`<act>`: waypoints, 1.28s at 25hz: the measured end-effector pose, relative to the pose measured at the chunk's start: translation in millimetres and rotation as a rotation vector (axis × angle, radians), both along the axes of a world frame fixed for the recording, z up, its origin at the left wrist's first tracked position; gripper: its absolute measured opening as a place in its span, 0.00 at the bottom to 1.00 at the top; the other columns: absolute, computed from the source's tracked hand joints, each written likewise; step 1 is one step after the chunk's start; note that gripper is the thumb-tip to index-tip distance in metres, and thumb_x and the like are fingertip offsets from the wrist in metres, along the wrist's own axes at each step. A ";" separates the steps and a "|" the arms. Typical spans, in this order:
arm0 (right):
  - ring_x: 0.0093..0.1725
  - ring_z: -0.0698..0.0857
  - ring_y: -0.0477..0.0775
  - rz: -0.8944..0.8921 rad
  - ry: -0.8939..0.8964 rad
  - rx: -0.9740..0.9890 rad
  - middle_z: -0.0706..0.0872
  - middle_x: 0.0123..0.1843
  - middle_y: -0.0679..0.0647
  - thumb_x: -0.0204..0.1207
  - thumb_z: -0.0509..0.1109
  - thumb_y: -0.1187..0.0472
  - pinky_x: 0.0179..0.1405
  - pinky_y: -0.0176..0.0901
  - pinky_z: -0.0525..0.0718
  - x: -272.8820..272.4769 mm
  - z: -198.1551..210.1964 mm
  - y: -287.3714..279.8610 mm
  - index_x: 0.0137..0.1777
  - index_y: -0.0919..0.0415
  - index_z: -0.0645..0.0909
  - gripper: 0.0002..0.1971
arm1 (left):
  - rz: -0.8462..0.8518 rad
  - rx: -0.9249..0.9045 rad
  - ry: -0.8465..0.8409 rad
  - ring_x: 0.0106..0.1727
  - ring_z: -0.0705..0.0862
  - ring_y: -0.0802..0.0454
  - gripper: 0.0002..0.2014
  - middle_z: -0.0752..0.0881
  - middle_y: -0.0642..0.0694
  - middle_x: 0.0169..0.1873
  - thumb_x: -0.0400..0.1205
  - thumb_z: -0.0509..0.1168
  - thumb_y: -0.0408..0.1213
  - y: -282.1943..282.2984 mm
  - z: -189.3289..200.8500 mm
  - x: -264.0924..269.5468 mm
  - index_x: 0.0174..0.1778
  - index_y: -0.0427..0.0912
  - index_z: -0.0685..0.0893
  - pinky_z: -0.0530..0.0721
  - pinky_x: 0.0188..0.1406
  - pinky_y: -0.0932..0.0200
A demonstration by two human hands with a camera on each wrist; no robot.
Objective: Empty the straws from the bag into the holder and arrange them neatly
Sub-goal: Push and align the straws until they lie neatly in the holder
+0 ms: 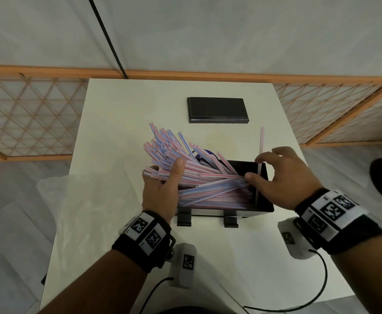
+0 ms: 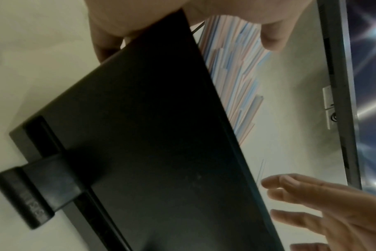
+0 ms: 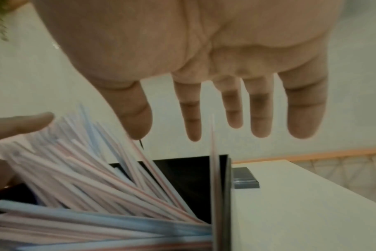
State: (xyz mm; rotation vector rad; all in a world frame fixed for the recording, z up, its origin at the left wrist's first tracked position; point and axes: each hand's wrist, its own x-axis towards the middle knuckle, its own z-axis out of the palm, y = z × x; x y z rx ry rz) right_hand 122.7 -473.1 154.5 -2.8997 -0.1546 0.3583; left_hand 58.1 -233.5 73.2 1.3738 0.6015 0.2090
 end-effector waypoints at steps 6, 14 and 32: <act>0.80 0.70 0.55 0.124 0.094 0.040 0.71 0.81 0.57 0.74 0.67 0.34 0.78 0.45 0.65 12.4 -13.6 -1.7 0.79 0.58 0.72 0.39 | 0.001 -0.046 -0.001 0.60 0.90 0.58 0.42 0.91 0.52 0.60 0.66 0.73 0.69 -0.7 7.1 -1.4 0.72 0.47 0.78 0.86 0.65 0.49; 0.65 0.83 0.57 0.503 -0.098 0.332 0.83 0.68 0.53 0.69 0.70 0.37 0.69 0.47 0.78 -30.6 -2.4 30.9 0.65 0.57 0.85 0.31 | 0.117 -0.055 -0.044 0.55 0.92 0.44 0.48 0.92 0.39 0.54 0.66 0.74 0.73 -3.5 20.1 4.1 0.65 0.32 0.80 0.90 0.60 0.35; 0.58 0.81 0.60 0.266 0.063 0.072 0.74 0.60 0.52 0.66 0.80 0.45 0.56 0.56 0.85 -0.6 -26.5 64.3 0.72 0.44 0.69 0.35 | 0.045 -0.077 -0.010 0.60 0.91 0.54 0.39 0.92 0.52 0.58 0.68 0.71 0.74 -6.4 31.7 0.1 0.67 0.50 0.84 0.87 0.65 0.42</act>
